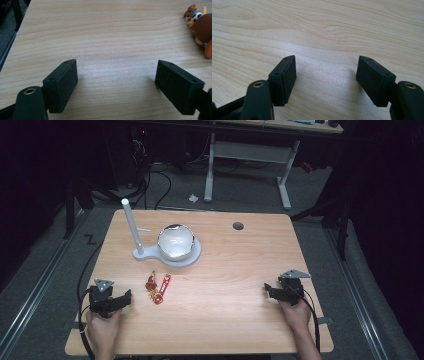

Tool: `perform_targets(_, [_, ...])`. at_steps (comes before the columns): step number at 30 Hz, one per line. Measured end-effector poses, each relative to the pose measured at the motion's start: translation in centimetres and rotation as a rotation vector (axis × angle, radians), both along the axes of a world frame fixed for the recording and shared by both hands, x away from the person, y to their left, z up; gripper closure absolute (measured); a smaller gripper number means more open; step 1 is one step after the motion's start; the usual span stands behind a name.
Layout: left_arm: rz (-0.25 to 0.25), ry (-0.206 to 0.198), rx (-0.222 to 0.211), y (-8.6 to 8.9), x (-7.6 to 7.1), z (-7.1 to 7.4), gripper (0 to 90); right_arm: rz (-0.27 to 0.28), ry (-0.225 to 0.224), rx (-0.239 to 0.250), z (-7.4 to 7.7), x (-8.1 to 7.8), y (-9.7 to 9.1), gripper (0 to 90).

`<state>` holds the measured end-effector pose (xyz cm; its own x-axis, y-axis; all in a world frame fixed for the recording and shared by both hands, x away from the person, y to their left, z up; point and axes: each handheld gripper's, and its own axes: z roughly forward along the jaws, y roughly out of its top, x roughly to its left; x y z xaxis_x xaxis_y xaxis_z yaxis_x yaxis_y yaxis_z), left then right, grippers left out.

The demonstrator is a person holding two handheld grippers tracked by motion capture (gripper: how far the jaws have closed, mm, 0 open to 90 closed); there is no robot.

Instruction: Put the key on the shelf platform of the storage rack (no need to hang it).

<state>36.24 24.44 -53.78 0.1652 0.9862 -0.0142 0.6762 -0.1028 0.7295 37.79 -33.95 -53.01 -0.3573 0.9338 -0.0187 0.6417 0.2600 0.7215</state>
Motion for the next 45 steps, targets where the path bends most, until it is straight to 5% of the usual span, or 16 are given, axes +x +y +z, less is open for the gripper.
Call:
perform_targets(26, [-0.032,0.021,0.019,-0.2,-0.2,0.7,22.5,0.004,-0.001,0.001,0.0,-0.1,0.0,32.3])
perform_targets(34, [-0.036,-0.009,-0.004,-0.6,-0.7,1.6,21.5,0.009,0.0,0.002,0.0,-0.2,0.0,32.3])
perform_targets(45, [-0.112,-0.025,-0.054,-2.3,-1.5,3.5,21.5,0.009,0.0,0.001,0.0,-0.2,0.0,32.2])
